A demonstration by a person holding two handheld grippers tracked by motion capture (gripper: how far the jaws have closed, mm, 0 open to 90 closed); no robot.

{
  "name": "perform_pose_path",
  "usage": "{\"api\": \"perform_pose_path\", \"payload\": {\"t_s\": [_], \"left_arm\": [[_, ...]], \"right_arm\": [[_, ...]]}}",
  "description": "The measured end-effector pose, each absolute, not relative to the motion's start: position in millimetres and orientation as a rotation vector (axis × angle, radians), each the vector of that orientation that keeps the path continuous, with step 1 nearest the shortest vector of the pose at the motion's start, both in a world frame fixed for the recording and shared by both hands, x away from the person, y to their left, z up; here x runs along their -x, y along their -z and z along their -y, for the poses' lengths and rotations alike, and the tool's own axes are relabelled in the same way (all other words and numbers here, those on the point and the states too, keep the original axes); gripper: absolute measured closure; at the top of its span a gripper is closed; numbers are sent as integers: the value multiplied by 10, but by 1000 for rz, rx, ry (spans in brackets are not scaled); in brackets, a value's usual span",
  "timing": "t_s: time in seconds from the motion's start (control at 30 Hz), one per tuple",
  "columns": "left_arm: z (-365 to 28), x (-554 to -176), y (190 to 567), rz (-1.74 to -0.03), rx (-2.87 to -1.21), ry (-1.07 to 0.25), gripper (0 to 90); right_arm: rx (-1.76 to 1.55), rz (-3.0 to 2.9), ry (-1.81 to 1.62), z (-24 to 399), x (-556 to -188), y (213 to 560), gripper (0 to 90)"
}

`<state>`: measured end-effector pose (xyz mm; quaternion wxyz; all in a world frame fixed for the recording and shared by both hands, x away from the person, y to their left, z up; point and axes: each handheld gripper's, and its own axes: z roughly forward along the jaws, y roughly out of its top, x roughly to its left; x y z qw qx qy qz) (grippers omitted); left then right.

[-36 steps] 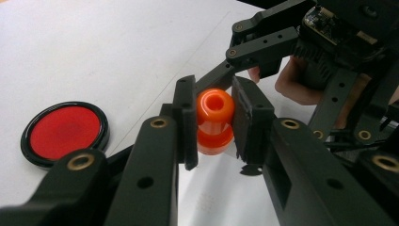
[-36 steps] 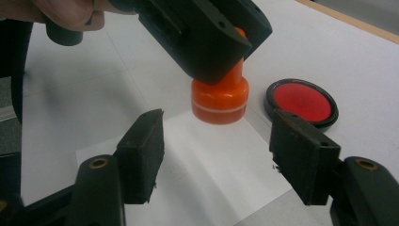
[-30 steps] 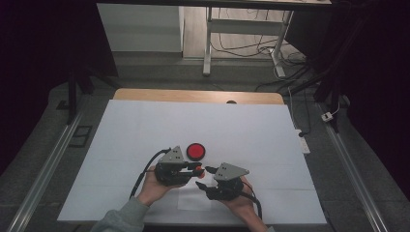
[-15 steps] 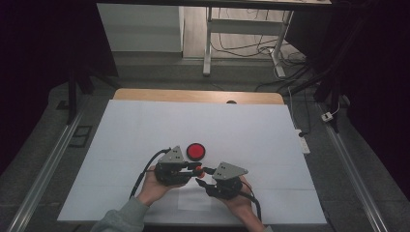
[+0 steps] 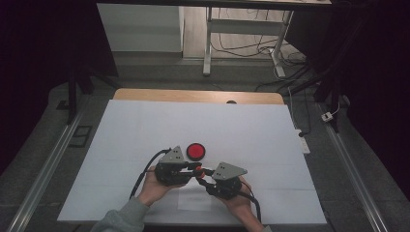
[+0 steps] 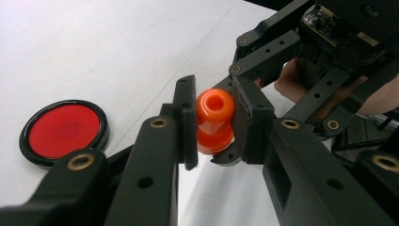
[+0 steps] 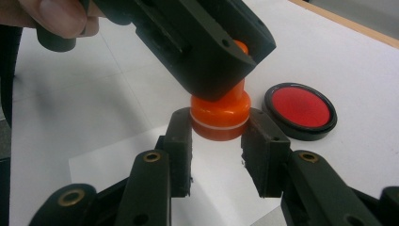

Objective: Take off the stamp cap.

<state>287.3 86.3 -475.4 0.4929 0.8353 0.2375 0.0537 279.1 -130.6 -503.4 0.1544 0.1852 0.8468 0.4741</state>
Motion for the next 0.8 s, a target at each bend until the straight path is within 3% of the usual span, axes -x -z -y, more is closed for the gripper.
{"api": "perform_pose_path", "payload": {"t_s": [0.8], "left_arm": [[-870,-2869,4772,-590,-2005,-127,722]], "right_arm": [[-525,-2397,-1358,1314,-2767,5049,647]]}}
